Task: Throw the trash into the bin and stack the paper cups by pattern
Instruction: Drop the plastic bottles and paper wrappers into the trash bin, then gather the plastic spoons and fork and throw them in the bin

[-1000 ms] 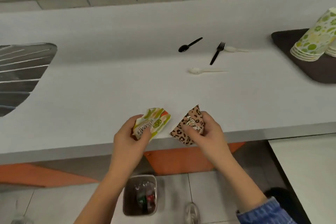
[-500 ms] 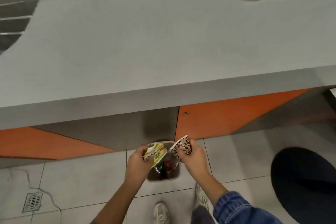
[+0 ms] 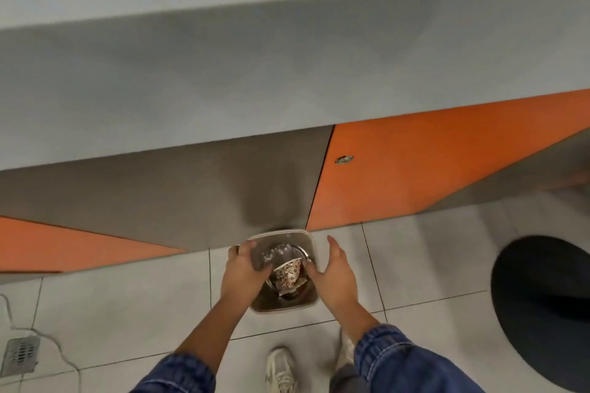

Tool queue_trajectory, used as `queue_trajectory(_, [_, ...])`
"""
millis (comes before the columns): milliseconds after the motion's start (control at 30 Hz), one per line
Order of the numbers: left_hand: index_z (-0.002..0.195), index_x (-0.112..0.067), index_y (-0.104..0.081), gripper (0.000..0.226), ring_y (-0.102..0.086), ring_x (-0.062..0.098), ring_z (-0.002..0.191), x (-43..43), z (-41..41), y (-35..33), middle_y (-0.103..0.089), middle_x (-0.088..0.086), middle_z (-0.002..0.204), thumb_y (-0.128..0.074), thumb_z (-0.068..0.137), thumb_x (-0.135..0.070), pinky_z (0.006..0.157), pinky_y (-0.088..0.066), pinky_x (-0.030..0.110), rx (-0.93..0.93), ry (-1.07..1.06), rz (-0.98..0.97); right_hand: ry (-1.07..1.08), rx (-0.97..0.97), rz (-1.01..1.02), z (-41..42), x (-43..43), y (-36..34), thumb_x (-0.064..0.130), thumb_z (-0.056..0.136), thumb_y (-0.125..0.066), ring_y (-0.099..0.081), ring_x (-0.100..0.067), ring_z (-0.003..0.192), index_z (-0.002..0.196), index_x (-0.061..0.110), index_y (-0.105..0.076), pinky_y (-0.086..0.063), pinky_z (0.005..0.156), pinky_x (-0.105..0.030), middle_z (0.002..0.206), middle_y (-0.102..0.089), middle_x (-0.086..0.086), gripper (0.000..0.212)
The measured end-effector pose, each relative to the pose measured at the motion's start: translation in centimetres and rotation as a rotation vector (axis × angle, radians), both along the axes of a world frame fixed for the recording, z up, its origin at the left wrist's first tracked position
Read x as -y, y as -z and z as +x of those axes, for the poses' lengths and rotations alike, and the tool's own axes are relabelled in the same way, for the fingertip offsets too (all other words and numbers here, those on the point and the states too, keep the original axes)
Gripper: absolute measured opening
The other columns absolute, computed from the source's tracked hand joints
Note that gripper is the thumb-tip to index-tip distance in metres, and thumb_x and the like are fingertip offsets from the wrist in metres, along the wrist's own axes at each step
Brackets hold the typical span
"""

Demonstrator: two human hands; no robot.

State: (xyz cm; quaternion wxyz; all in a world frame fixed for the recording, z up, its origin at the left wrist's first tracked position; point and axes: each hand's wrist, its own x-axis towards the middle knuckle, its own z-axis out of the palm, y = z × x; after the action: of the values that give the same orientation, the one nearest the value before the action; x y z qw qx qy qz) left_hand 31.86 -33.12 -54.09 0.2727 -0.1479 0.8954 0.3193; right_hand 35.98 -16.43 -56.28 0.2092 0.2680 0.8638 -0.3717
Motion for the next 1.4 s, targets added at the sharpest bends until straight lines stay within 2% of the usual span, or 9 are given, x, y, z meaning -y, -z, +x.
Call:
queue_trajectory(267, [0.11, -0.021, -0.061, 0.027, -0.053, 0.007, 0.095, -1.9, -2.0, -9.8, -0.055, -0.002, 0.118, -0.067, 0.084, -0.026, 0.08, -0.04, 0.019, -0.268, 0.086, 0.131, 0.146, -0.383, -0.093, -1.8, -0.7, -9.7, 0.036, 0.087, -0.062, -0.059, -0.008, 0.1, 0.128, 0.028, -0.053, -0.05, 0.083, -0.027, 0.118, -0.06, 0.009, 0.043])
queue_trajectory(367, [0.099, -0.021, -0.067, 0.014, -0.059, 0.006, 0.092, -3.2, -1.8, -16.0, -0.062, -0.009, 0.101, -0.064, 0.086, -0.026, 0.083, -0.051, 0.03, -0.539, 0.214, 0.2, 0.226, -0.628, -0.226, -2.6, -1.2, -16.2, 0.027, 0.087, -0.065, -0.061, -0.001, 0.079, 0.098, 0.038, -0.063, -0.051, 0.072, -0.021, 0.087, -0.067, 0.014, 0.016])
queue_trajectory(433, [0.093, -0.018, -0.069, 0.015, -0.062, 0.007, 0.087, -4.1, -1.2, -20.7, -0.065, -0.01, 0.093, -0.059, 0.086, -0.028, 0.077, -0.054, 0.031, -0.756, 0.346, 0.239, 0.23, -0.833, -0.221, -2.8, -2.1, -20.9, 0.014, 0.086, -0.067, -0.06, 0.002, 0.069, 0.087, 0.032, -0.066, -0.046, 0.065, -0.012, 0.075, -0.065, 0.017, 0.018])
queue_trajectory(567, [0.091, -0.015, -0.071, 0.016, -0.062, 0.004, 0.082, -6.0, -0.9, -29.2, -0.068, -0.008, 0.089, -0.058, 0.087, -0.024, 0.073, -0.052, 0.021, -1.002, 0.438, 0.314, 0.232, -1.132, -0.189, -3.8, -4.7, -29.1, 0.022, 0.085, -0.063, -0.055, 0.002, 0.061, 0.087, 0.02, -0.068, -0.044, 0.06, -0.013, 0.071, -0.062, 0.015, 0.005])
queue_trajectory(667, [0.092, -0.017, -0.069, 0.017, -0.056, -0.001, 0.077, -7.8, -2.7, -34.1, -0.065, -0.01, 0.085, -0.056, 0.088, -0.026, 0.068, -0.046, 0.016, -1.032, 0.416, 0.374, 0.251, -1.164, -0.156, -5.7, -7.5, -34.6, 0.021, 0.087, -0.063, -0.052, -0.001, 0.055, 0.088, 0.024, -0.066, -0.039, 0.055, -0.012, 0.062, -0.058, 0.012, 0.004])
queue_trajectory(800, [0.1, -0.025, -0.065, 0.016, -0.054, 0.006, 0.072, -11.6, -7.0, -39.1, -0.061, -0.014, 0.084, -0.056, 0.088, -0.03, 0.063, -0.046, 0.02, -0.992, 0.392, 0.369, 0.308, -1.202, -0.115, -9.4, -11.8, -40.1, 0.026, 0.089, -0.06, -0.06, -0.021, 0.056, 0.089, 0.035, -0.062, -0.052, 0.054, -0.039, 0.06, -0.061, 0.002, 0.009])
queue_trajectory(933, [0.097, -0.023, -0.066, 0.012, -0.055, 0.008, 0.071, -16.7, -12.8, -43.2, -0.063, -0.012, 0.086, -0.059, 0.088, -0.023, 0.063, -0.045, 0.019, -1.082, 0.415, 0.36, 0.318, -1.325, -0.008, -14.3, -17.5, -44.0, 0.03, 0.089, -0.057, -0.061, -0.028, 0.056, 0.091, 0.027, -0.063, -0.049, 0.05, -0.045, 0.059, -0.06, -0.001, 0.007])
queue_trajectory(1167, [0.084, -0.019, -0.065, 0.013, -0.053, 0.011, 0.09, -28.8, -24.5, -45.2, -0.061, -0.004, 0.093, -0.065, 0.085, -0.031, 0.071, -0.042, 0.026, -0.929, 0.533, 0.18, 0.323, -1.015, 0.066, -24.9, -28.5, -47.7, 0.046, 0.086, -0.056, -0.065, -0.02, 0.064, 0.084, 0.029, -0.065, -0.055, 0.064, -0.041, 0.069, -0.067, 0.002, 0.019])
queue_trajectory(1400, [0.113, -0.015, -0.064, 0.039, -0.05, 0.021, 0.108, -35.5, -29.9, -41.7, -0.056, 0.004, 0.111, -0.067, 0.082, -0.039, 0.087, -0.042, 0.03, -0.669, 0.694, -0.09, 0.086, -0.491, 0.368, -33.7, -34.1, -47.2, 0.049, 0.09, -0.052, -0.057, -0.021, 0.069, 0.073, 0.014, -0.059, -0.036, 0.05, -0.026, 0.069, -0.058, 0.0, 0.039])
